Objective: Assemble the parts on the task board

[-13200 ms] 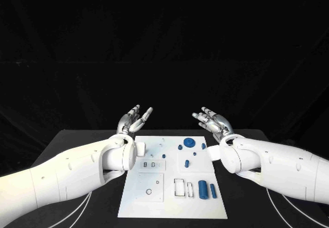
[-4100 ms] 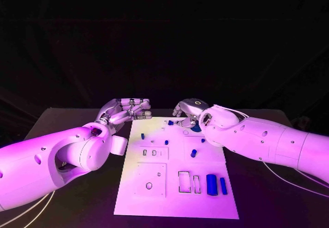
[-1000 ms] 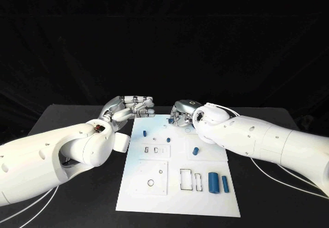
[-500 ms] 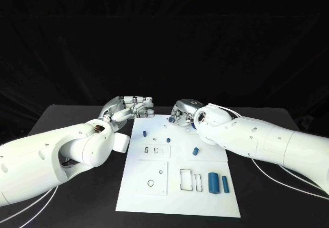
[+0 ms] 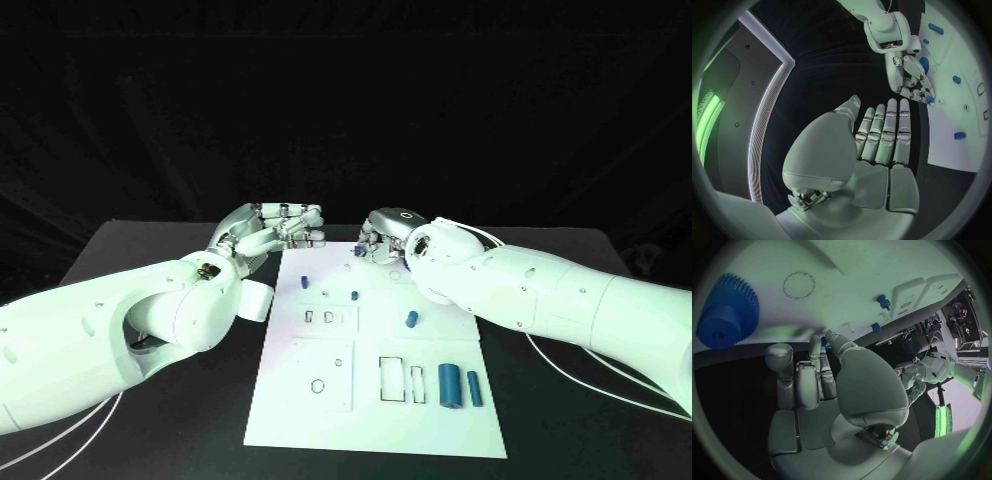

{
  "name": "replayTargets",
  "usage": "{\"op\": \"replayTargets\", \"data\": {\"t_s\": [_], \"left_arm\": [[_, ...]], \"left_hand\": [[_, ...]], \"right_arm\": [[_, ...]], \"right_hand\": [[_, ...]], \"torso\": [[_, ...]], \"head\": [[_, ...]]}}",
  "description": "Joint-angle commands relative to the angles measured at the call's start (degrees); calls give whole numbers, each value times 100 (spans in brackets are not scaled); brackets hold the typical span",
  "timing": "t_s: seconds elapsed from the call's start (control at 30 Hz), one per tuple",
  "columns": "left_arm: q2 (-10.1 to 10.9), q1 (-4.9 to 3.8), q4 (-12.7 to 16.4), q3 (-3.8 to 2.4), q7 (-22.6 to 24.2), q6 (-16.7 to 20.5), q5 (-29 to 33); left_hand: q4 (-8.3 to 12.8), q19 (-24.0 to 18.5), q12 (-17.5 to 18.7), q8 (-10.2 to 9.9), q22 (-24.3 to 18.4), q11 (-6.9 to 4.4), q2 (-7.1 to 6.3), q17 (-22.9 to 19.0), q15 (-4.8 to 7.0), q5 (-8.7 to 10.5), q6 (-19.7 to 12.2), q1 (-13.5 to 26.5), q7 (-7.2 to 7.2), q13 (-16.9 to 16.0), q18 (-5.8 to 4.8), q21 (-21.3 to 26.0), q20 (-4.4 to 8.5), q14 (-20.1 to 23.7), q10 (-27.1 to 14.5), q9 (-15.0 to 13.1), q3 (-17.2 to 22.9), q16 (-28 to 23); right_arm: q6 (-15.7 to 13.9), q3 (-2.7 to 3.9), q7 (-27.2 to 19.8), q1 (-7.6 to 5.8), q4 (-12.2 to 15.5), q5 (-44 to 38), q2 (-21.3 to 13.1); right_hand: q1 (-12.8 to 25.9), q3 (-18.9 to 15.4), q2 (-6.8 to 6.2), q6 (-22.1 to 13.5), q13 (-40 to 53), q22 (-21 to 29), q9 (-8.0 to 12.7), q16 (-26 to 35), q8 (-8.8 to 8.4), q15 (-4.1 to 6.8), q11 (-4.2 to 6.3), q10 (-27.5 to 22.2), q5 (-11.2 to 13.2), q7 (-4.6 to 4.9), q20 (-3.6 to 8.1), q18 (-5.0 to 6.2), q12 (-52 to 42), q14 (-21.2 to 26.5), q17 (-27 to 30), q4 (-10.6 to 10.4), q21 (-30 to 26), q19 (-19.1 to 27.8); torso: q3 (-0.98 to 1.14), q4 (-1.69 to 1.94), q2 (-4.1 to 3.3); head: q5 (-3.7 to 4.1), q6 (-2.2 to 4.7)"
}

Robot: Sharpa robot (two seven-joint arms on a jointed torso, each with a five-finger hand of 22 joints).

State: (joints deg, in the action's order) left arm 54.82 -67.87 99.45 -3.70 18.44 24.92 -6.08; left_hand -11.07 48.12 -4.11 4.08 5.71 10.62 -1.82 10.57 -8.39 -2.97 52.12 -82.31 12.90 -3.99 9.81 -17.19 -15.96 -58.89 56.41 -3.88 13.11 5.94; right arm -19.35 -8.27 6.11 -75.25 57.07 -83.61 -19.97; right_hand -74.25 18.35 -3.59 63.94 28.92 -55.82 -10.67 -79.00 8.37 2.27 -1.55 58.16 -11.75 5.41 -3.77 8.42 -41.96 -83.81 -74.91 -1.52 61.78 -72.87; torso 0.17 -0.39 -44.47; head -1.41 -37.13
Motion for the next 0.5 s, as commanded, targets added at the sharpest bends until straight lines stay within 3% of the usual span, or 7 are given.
{"op": "replayTargets", "data": {"t_s": [0.03,0.5], "left_arm": [[-12,-9,17,-6,25,-100,16],[-8,-16,9,-6,19,-93,16]], "left_hand": [[-14,-56,36,-29,-10,24,-5,9,-13,-2,-10,45,63,9,72,32,-1,23,-14,7,-15,-39],[-14,-56,36,-29,-10,24,-5,9,-13,-2,-10,45,63,9,72,32,-1,23,-14,7,-15,-39]], "right_arm": [[3,1,-11,-1,3,-83,36],[-126,1,-25,-3,5,-93,58]], "right_hand": [[57,10,-6,6,5,10,4,-31,25,39,22,4,-39,4,11,-107,-36,-355,-215,-28,16,-19],[96,16,-43,-63,14,28,12,-18,3,31,8,-30,-79,25,11,-105,-25,-349,-201,-55,-14,-2]], "torso": [[1,-4,1],[7,-9,-3]], "head": [[-10,9],[-28,4]]}}
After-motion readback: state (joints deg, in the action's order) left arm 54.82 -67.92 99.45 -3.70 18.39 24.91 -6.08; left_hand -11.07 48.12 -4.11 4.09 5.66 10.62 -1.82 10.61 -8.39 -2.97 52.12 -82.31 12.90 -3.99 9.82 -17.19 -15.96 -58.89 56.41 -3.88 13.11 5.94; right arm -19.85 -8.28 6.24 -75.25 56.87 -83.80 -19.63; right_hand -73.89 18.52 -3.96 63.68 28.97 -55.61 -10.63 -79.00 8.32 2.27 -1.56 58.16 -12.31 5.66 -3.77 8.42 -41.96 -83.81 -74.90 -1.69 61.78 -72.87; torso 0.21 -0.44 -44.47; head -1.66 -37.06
